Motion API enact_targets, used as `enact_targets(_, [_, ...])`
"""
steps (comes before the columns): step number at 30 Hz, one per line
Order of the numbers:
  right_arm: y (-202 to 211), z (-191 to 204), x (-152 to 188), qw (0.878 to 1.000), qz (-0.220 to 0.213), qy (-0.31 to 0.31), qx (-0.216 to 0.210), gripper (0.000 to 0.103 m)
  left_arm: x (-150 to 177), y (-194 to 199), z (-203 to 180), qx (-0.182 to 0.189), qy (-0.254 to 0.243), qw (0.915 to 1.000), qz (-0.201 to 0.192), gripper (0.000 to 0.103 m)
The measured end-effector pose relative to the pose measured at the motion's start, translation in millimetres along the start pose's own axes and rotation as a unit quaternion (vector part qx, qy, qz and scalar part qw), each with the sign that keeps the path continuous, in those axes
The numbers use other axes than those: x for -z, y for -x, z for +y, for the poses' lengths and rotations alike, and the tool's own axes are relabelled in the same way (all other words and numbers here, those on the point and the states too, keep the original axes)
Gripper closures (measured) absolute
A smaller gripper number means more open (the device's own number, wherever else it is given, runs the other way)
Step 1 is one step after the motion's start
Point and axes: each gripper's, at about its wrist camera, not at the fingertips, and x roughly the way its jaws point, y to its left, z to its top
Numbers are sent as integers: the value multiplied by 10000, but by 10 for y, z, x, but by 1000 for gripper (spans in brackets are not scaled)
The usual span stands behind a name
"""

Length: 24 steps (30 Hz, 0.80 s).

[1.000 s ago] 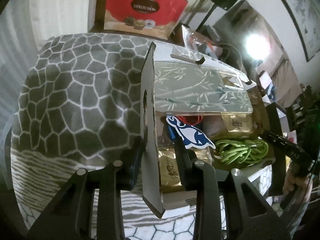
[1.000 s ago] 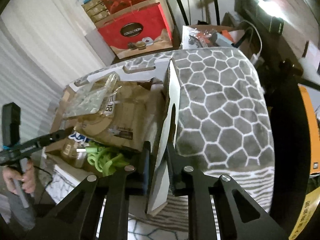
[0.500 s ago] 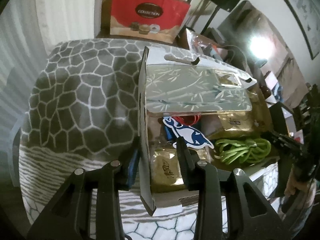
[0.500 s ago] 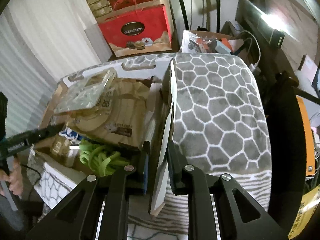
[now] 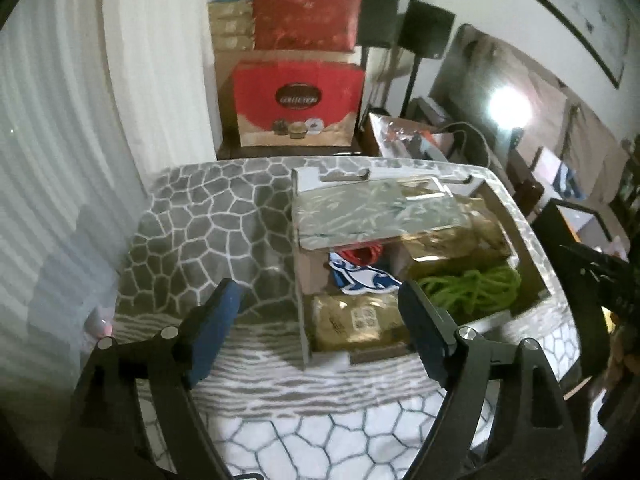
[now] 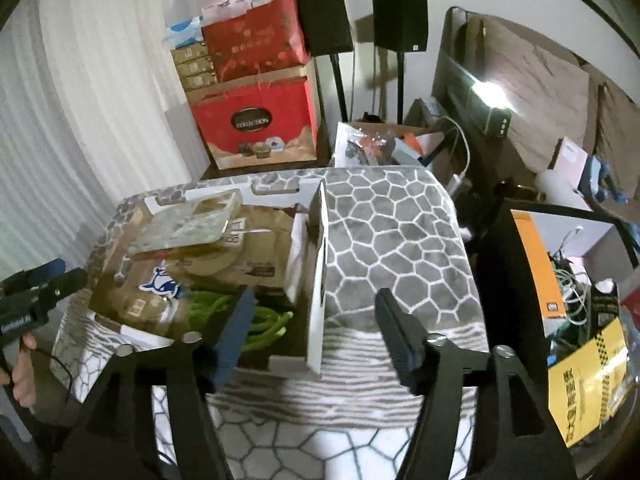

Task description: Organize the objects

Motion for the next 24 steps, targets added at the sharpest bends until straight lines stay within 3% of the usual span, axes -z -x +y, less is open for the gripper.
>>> enact_targets(6, [196, 230, 152, 9995, -214, 144, 165, 21, 71, 186, -97, 259, 106, 9996, -102, 20])
enact_targets(9, [259, 325, 226, 9993, -280, 185, 167, 18, 137, 281, -126, 262, 131, 9993, -243, 6])
enact_targets(18, [365, 551, 403, 9993, -299, 194, 146, 13, 297, 444, -174, 176, 135, 9989, -414, 1])
enact_targets(24, [418, 642, 511, 9987, -366, 197, 283, 2, 373, 473, -161, 43, 173, 9990, -410, 1])
